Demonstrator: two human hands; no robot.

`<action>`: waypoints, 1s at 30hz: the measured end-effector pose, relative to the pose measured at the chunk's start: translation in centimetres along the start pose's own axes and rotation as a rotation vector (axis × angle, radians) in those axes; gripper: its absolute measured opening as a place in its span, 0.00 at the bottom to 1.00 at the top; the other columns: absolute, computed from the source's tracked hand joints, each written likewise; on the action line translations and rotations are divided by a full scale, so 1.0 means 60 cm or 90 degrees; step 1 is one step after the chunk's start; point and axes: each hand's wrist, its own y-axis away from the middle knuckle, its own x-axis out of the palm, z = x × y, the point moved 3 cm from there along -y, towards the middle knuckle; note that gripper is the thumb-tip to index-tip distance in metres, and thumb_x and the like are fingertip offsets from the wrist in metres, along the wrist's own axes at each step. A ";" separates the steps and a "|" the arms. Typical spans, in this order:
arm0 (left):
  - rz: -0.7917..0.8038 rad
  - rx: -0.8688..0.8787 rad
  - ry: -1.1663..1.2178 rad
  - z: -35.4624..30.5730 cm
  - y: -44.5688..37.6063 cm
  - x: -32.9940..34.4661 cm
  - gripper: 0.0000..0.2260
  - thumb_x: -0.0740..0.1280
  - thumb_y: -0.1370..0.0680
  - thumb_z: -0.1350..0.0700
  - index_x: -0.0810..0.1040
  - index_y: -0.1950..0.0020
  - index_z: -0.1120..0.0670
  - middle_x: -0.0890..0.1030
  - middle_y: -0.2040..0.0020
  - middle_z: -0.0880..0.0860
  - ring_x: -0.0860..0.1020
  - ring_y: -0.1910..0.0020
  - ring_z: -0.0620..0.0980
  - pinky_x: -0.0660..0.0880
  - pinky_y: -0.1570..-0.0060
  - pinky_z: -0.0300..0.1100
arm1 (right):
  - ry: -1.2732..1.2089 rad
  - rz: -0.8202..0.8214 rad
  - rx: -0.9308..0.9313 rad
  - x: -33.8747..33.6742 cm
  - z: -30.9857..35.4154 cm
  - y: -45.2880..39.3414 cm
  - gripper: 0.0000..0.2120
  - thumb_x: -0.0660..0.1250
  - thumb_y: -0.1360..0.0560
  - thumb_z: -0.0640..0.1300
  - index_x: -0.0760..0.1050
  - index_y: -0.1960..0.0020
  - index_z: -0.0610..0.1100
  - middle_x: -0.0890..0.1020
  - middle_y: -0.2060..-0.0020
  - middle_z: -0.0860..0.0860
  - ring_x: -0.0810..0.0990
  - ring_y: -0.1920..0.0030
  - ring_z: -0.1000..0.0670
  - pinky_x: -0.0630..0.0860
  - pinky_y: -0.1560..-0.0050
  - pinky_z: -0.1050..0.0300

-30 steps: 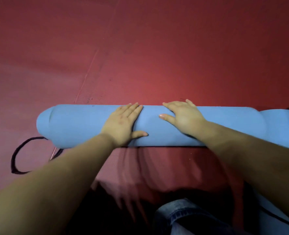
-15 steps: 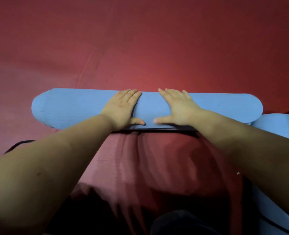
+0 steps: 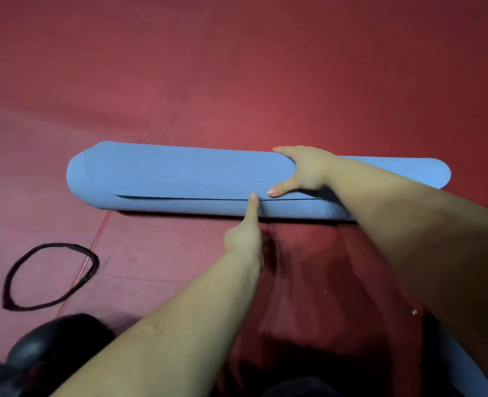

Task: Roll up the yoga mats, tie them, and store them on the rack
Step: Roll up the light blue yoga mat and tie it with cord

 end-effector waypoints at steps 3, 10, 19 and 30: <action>0.086 -0.102 0.213 -0.005 -0.015 0.018 0.32 0.66 0.29 0.34 0.71 0.37 0.58 0.78 0.50 0.55 0.79 0.55 0.53 0.73 0.59 0.40 | -0.005 -0.016 -0.002 0.005 0.000 0.000 0.52 0.73 0.40 0.68 0.54 0.24 0.52 0.63 0.26 0.49 0.63 0.28 0.45 0.60 0.29 0.47; 0.189 -0.018 0.334 -0.005 -0.058 0.015 0.26 0.71 0.28 0.47 0.73 0.37 0.61 0.78 0.44 0.56 0.77 0.47 0.49 0.71 0.45 0.37 | -0.077 0.013 0.016 -0.007 0.006 0.004 0.49 0.77 0.43 0.64 0.62 0.28 0.55 0.74 0.35 0.53 0.73 0.38 0.47 0.69 0.37 0.53; 0.219 0.159 0.307 -0.110 0.033 -0.068 0.13 0.71 0.26 0.60 0.76 0.44 0.62 0.83 0.49 0.56 0.83 0.53 0.50 0.79 0.48 0.41 | -0.154 -0.094 0.016 -0.068 0.078 0.095 0.48 0.78 0.41 0.61 0.60 0.29 0.46 0.74 0.38 0.49 0.75 0.42 0.46 0.71 0.42 0.54; 0.182 0.654 -0.042 -0.319 0.400 -0.237 0.35 0.82 0.45 0.51 0.77 0.40 0.57 0.82 0.46 0.50 0.82 0.51 0.45 0.78 0.50 0.40 | -0.293 -0.407 -0.110 -0.318 0.298 0.407 0.56 0.82 0.46 0.56 0.57 0.26 0.46 0.71 0.34 0.49 0.72 0.35 0.49 0.70 0.36 0.56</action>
